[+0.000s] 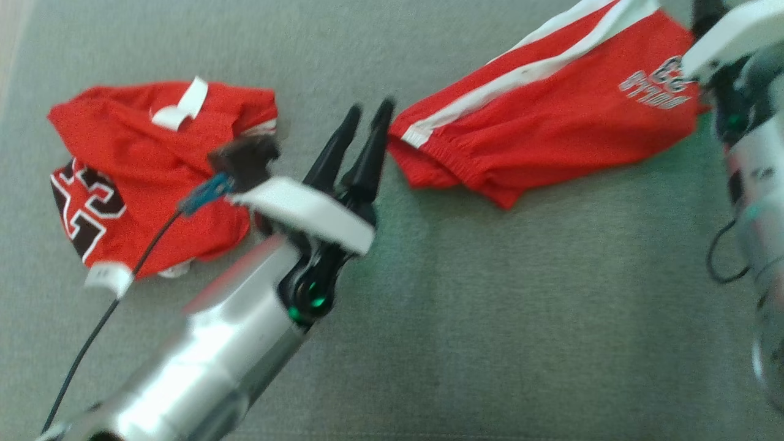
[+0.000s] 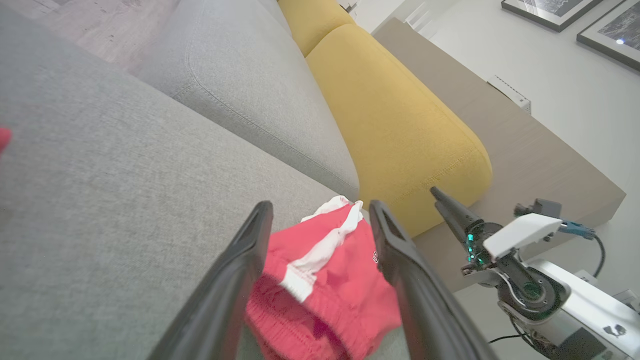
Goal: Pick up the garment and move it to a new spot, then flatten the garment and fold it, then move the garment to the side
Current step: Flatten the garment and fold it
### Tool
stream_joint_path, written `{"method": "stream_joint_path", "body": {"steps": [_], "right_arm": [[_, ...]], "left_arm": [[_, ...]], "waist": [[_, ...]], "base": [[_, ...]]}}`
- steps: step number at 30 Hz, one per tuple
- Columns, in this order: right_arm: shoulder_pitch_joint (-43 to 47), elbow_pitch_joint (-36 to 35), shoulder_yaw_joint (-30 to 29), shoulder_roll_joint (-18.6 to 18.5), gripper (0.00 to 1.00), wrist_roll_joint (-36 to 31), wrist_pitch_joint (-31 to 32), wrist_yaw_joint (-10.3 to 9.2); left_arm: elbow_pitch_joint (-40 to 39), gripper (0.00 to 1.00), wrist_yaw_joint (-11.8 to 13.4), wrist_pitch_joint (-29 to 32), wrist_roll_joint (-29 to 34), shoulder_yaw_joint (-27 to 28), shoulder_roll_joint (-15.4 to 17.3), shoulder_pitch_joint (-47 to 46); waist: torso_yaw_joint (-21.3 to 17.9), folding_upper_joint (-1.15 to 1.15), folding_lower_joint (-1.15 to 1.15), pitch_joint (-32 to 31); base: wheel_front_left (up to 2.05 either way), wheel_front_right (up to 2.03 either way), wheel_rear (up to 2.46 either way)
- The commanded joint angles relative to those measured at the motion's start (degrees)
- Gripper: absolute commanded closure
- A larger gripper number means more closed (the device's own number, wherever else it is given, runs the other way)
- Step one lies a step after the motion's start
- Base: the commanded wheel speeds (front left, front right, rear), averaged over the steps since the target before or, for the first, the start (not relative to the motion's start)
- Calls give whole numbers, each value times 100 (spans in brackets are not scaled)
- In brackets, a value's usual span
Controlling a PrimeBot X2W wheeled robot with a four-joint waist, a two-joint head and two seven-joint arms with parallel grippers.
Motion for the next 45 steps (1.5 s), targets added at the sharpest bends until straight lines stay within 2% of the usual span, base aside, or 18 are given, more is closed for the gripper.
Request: {"method": "stream_joint_path", "body": {"steps": [1, 5, 6, 9, 12, 13, 15, 19, 21, 25, 31, 38, 44, 45], "right_arm": [[236, -504, 268, 133, 0, 398, -105, -5], [725, -1109, 660, 89, 0, 965, -123, -5], [1064, -1509, 900, -1, 0, 1290, -148, -5], [1573, -2057, 1241, -189, 0, 1573, -325, -5], [2075, -2542, 1462, -319, 0, 1702, -600, -5], [2433, -2824, 1563, -379, 0, 1659, -761, -5], [2813, -3085, 1590, -384, 0, 1535, -885, -5], [3630, -3574, 1460, -275, 0, 945, -1000, -5], [4040, -3834, 1274, -130, 0, 611, -1016, -5], [4751, -4367, 771, 229, 0, 10, -1022, -5], [5032, -4701, 317, 532, 0, -574, -930, -5], [4031, -4534, -305, 484, 0, -850, -69, -5], [2814, -3564, -877, 142, 0, -871, 869, -5], [2814, -3564, -877, 142, 0, -871, 869, -5]], "left_arm": [[-212, 0, -35, -62, 74, 310, 217, 103], [-301, 0, -34, -68, 128, 576, 353, 381], [-368, 0, 11, -69, 253, 728, 435, 546], [-495, 0, 186, -69, 766, 926, 592, 691], [-677, 0, 615, -70, 1856, 1358, 772, 850], [-870, 0, 961, -70, 2721, 1712, 843, 1068], [-1093, 0, 1242, -70, 3473, 2025, 864, 1389], [-1497, 0, 1605, -70, 4632, 2566, 854, 2182], [-1657, 0, 1694, -70, 5024, 2788, 787, 2607], [-1830, 0, 1642, -71, 5512, 3129, 563, 3256], [-1845, 0, 1266, -71, 5874, 3450, 211, 3425], [-1708, 0, 846, -71, 6191, 3587, -175, 3078], [-1562, 0, 577, -71, 6387, 3663, -446, 2799], [-1562, 0, 577, -71, 6387, 3663, -446, 2799]], "waist": [[-257, 0, 1, -431], [-400, 0, 1, -686], [-480, 0, 1, -813], [-558, 0, 1, -981], [-628, 0, 1, -1123], [-661, 0, 1, -1212], [-697, 0, 1, -1285], [-778, 0, 1, -1379], [-814, 0, 1, -1396], [-814, 0, 1, -1359], [-665, 0, 1, -1103], [-313, 0, 1, -434], [99, 0, 1, 57], [99, 0, 1, 57]], "base": [[0, 0, 0], [0, 0, 0], [0, 0, 0], [0, 0, 0], [0, 0, 0], [0, 0, 0], [0, 0, 0], [0, 0, 0], [0, 0, 0], [0, 0, 0], [0, 0, 0], [0, 0, 0], [0, 0, 0], [0, 0, 0]]}}
